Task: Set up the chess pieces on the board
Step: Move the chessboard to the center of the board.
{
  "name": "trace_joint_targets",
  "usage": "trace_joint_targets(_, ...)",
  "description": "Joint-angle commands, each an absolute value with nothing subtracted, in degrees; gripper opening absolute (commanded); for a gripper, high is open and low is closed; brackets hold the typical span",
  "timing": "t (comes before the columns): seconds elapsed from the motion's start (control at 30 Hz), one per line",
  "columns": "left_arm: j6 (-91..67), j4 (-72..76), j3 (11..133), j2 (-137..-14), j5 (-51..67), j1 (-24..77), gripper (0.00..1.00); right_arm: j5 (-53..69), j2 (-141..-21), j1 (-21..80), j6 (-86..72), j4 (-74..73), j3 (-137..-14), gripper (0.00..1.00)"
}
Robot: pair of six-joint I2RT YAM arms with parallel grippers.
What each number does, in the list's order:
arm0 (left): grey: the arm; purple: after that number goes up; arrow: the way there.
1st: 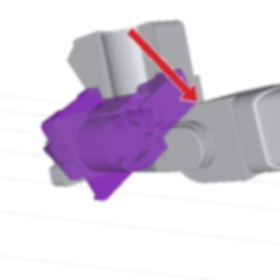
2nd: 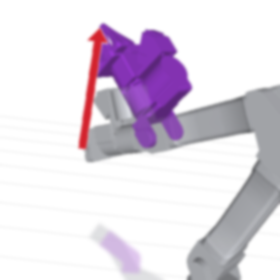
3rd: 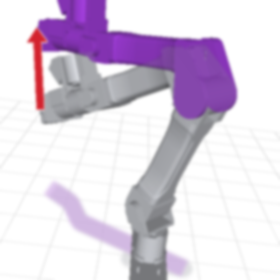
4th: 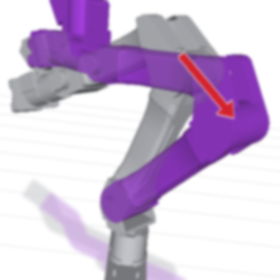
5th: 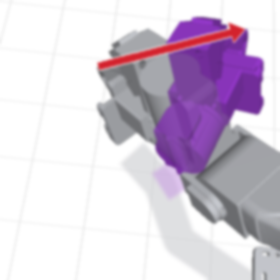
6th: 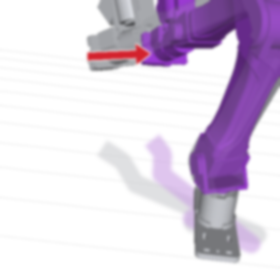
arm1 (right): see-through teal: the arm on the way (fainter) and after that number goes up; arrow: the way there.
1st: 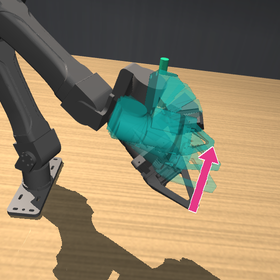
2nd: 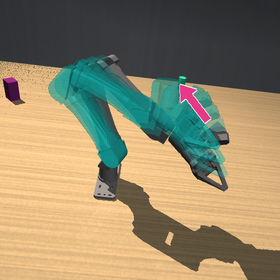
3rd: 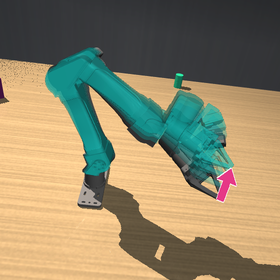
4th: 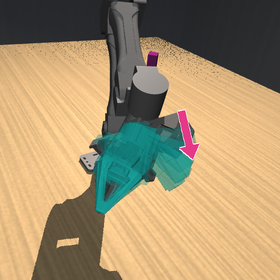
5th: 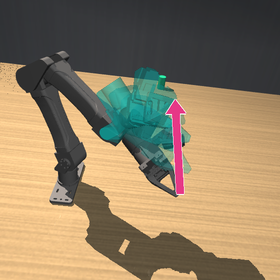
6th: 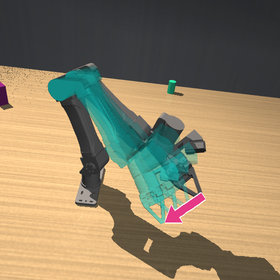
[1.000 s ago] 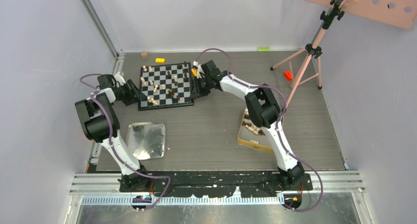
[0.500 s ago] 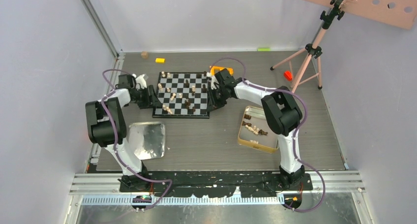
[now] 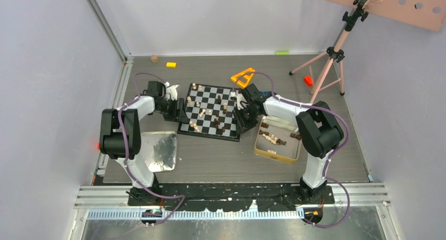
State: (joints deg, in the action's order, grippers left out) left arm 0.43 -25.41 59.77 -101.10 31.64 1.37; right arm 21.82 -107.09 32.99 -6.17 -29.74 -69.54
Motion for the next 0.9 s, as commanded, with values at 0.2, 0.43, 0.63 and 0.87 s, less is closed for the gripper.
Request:
trace_joint_targets(0.2, 3.82, -39.53, 57.05, -98.97, 46.09, 6.50, 0.56, 28.84, -99.74, 30.57, -1.06, -26.22, -66.44, 0.48)
trace_joint_targets(0.43, 7.20, -41.48, 57.61, -93.10, 45.52, 6.53, 0.62, 29.23, -97.96, 26.27, -0.45, -28.23, -69.42, 0.61)
trace_joint_targets(0.63, 6.93, -39.17, 58.64, -88.33, 41.68, 5.51, 0.70, 28.70, -97.51, 23.01, -2.13, -26.54, -71.12, 0.68)
trace_joint_targets(0.87, -1.05, -32.11, 62.00, -87.04, 39.97, -1.33, 0.77, 25.87, -99.20, 21.11, -3.09, -24.08, -72.54, 0.74)
